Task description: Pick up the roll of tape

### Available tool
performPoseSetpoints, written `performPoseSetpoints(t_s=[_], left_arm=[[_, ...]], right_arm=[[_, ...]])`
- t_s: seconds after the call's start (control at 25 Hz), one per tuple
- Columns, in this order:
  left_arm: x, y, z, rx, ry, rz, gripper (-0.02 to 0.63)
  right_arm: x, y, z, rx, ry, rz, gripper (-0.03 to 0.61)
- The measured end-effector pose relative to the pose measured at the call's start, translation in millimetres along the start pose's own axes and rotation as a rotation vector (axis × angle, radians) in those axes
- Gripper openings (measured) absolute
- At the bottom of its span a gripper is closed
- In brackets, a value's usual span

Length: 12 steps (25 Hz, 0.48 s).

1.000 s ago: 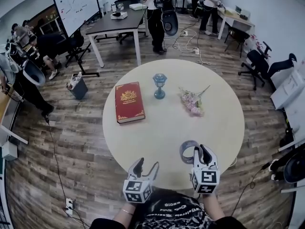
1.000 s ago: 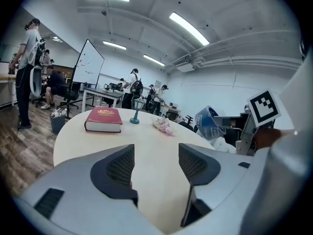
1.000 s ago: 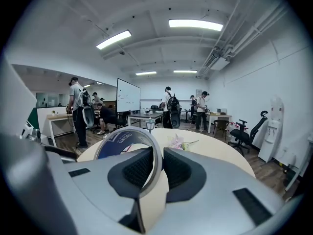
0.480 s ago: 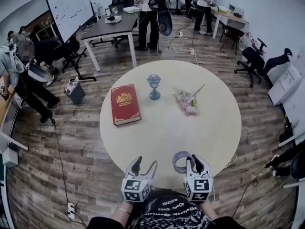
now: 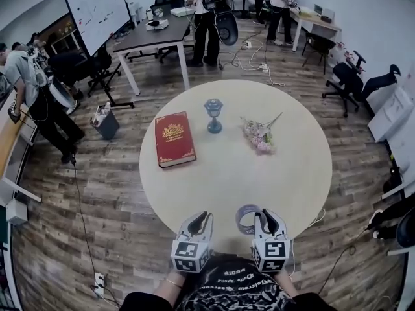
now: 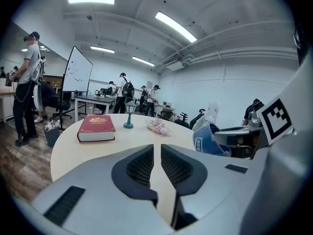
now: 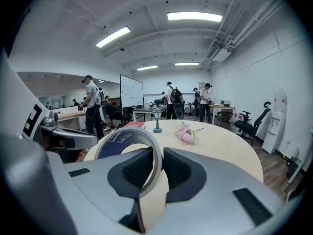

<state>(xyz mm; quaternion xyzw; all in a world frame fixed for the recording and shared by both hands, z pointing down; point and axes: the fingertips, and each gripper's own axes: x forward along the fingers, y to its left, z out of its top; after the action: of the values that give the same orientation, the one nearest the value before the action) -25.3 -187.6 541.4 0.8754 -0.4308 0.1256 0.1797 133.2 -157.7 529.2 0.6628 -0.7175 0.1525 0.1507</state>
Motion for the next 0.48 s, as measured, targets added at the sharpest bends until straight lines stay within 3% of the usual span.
performPoseSetpoints(t_s=[0.2,0.48], left_arm=[[1,-8,0,0.029,0.000,-0.024,0.025],[3,-21,0,0.062,0.002,-0.070,0.020]], right_arm=[[1,3,-2,-0.001,0.006,0.001,0.074],[-1,0,-6,-0.001,0.016,-0.009,0.072]])
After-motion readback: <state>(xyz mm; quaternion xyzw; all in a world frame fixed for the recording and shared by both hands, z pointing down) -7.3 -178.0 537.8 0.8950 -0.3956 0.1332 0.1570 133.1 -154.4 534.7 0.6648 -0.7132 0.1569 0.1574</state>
